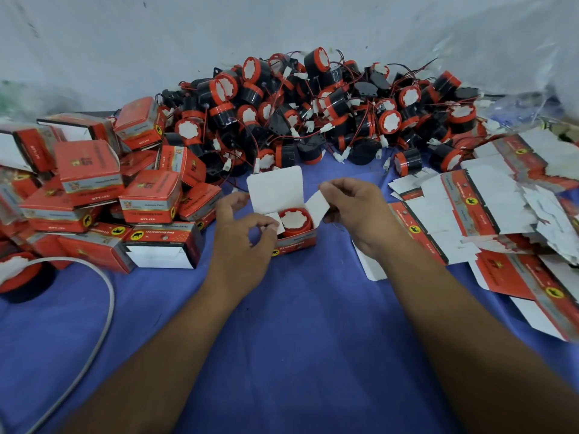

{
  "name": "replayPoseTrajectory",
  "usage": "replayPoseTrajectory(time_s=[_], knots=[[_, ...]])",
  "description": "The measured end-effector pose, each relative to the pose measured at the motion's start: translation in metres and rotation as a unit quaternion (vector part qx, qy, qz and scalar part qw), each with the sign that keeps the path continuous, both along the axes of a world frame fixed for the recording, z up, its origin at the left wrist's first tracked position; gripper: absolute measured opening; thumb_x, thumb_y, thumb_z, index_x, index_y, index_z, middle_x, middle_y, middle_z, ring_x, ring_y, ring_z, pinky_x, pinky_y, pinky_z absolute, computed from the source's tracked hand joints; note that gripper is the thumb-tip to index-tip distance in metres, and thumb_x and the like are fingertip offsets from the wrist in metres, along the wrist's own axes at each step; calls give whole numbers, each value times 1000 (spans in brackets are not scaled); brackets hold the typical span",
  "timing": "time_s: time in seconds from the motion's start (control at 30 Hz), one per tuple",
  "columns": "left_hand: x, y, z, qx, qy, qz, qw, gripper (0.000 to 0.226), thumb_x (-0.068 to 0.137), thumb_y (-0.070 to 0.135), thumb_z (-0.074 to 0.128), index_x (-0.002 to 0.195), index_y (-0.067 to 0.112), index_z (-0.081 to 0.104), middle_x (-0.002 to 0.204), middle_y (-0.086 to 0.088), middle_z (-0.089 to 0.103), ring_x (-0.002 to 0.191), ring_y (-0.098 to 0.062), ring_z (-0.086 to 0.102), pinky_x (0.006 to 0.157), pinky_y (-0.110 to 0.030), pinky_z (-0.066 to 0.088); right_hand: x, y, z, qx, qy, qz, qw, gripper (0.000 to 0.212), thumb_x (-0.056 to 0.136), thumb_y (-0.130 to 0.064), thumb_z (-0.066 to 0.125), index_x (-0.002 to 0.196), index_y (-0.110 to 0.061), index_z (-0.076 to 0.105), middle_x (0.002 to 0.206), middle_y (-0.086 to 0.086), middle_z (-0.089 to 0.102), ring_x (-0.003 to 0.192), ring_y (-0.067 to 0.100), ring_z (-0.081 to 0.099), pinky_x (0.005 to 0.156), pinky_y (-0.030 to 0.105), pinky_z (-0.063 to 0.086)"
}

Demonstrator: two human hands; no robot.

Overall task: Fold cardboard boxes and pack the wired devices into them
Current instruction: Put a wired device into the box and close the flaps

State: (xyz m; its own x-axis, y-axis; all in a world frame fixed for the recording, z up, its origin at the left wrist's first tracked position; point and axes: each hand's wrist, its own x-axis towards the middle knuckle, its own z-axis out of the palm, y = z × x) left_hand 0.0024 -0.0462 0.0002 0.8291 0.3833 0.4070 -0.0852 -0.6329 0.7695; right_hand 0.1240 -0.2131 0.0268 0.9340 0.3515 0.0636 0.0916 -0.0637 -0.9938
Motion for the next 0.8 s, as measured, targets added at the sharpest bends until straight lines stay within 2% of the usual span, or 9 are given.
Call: replayPoseTrajectory(time_s=[0.07, 0.13, 0.17, 0.27, 0.33, 0.43, 0.53, 0.7, 0.8], knots=[[0, 2, 2, -16, 0, -19, 1000, 9, 93, 10, 66, 89, 11, 73, 129, 4, 46, 116, 5, 47, 90, -1, 34, -3, 3, -1, 5, -15, 29, 999, 17, 99, -17, 61, 88, -9, 71, 71, -1, 70, 63, 11, 63, 61, 22, 53], [1, 3, 1, -30, 10, -36, 999, 6, 93, 8, 64, 96, 9, 69, 118, 3, 55, 109, -4, 54, 85, -9, 43, -6, 5, -5, -56, -54, 55, 996, 4, 95, -16, 67, 93, -14, 68, 79, -4, 71, 66, 9, 63, 62, 22, 52], [1, 3, 1, -46, 15, -34, 998, 9, 93, 7, 64, 102, 10, 64, 114, 3, 58, 107, -7, 56, 85, -14, 45, -7, 6, -7, -86, -60, 64, 992, 9, 93, -17, 71, 99, -16, 64, 89, -4, 70, 72, 10, 64, 65, 23, 54], [0, 1, 4, -145, -1, -46, 988, 44, 91, 3, 64, 126, 14, 41, 117, 6, 61, 111, -2, 58, 82, -13, 47, -12, 8, -10, -113, -69, 100, 986, 42, 90, -15, 74, 124, -26, 50, 114, -3, 64, 88, 13, 68, 74, 28, 60], [-1, 1, 4, -170, -19, -77, 982, 63, 91, -2, 62, 140, 19, 31, 121, 4, 63, 113, -2, 59, 88, -17, 51, -13, 8, -8, -110, -142, 128, 975, 41, 91, -10, 70, 118, -36, 53, 113, -10, 62, 83, 1, 62, 72, 16, 53], [0, 5, 2, -87, -23, -78, 993, 37, 91, -4, 62, 124, 14, 62, 124, 2, 62, 116, -7, 58, 95, -37, 52, -13, 8, -8, -137, -240, 137, 951, 34, 89, -1, 68, 94, -35, 65, 103, -12, 62, 87, -1, 56, 78, 12, 44], [-2, 9, -1, -60, -16, -78, 995, 28, 91, -3, 62, 108, 17, 73, 127, 0, 62, 117, -4, 57, 94, -25, 51, -9, 2, -11, -174, -258, 174, 934, 18, 88, -6, 74, 104, -14, 75, 104, -3, 66, 98, 11, 62, 80, 14, 45], [-2, 15, -1, -73, 36, -117, 990, 32, 92, 5, 58, 119, 18, 72, 138, 9, 56, 125, 4, 49, 92, -8, 44, -8, -14, -3, -212, -174, 264, 925, 32, 82, -62, 70, 112, -56, 63, 116, -24, 62, 109, -3, 59, 85, 10, 45], [-4, 19, -2, -71, 57, -143, 986, 32, 94, 11, 65, 125, 19, 68, 141, 11, 51, 126, 9, 46, 94, -10, 45, -8, -15, -5, -210, -174, 257, 927, 45, 80, -56, 73, 123, -48, 62, 120, -29, 61, 111, -8, 58, 89, 8, 46]])
